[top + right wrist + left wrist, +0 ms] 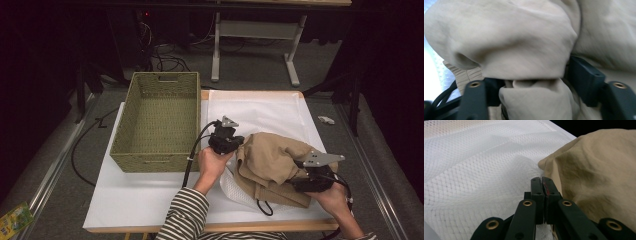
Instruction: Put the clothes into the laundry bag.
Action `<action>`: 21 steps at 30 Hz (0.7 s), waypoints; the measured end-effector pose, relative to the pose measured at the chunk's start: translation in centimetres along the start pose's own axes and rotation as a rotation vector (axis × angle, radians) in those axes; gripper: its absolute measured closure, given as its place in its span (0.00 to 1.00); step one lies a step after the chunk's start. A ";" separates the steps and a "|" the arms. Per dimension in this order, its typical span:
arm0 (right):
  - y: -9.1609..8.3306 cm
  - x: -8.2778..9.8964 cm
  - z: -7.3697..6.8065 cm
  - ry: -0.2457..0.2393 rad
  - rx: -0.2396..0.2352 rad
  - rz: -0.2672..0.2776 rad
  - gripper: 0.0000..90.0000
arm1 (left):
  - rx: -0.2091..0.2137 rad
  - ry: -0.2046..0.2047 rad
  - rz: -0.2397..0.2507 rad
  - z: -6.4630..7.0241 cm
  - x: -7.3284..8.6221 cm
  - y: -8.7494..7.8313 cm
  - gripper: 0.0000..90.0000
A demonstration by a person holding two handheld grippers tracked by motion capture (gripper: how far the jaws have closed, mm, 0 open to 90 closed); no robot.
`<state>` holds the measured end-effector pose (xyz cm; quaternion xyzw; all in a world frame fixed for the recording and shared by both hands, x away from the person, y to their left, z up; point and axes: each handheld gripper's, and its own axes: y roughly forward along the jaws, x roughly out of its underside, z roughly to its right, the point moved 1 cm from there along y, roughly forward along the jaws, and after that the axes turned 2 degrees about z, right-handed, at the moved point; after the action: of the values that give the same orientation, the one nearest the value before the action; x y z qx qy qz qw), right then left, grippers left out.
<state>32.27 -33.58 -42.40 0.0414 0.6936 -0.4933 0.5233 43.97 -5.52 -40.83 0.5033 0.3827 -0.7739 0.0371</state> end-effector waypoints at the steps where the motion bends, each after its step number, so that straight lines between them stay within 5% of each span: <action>1: -0.3 0.1 0.1 0.007 0.002 0.000 0.33 | 0.000 0.000 -0.001 -0.1 0.0 0.0 0.98; 11: -3.9 -0.9 0.7 0.028 0.051 0.155 0.40 | -0.005 -0.003 -0.011 -0.4 0.2 0.4 0.98; 17: -3.0 -3.6 0.9 0.017 0.065 0.183 0.41 | -0.005 0.005 -0.017 -0.3 0.2 0.4 0.98; 21: -0.9 -5.4 1.5 0.025 0.061 0.159 0.37 | -0.003 0.009 -0.016 -0.2 0.2 0.4 0.98</action>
<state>35.15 -32.66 -37.60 0.1186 0.6794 -0.4704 0.5505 44.23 -5.60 -41.22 0.5035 0.3879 -0.7715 0.0300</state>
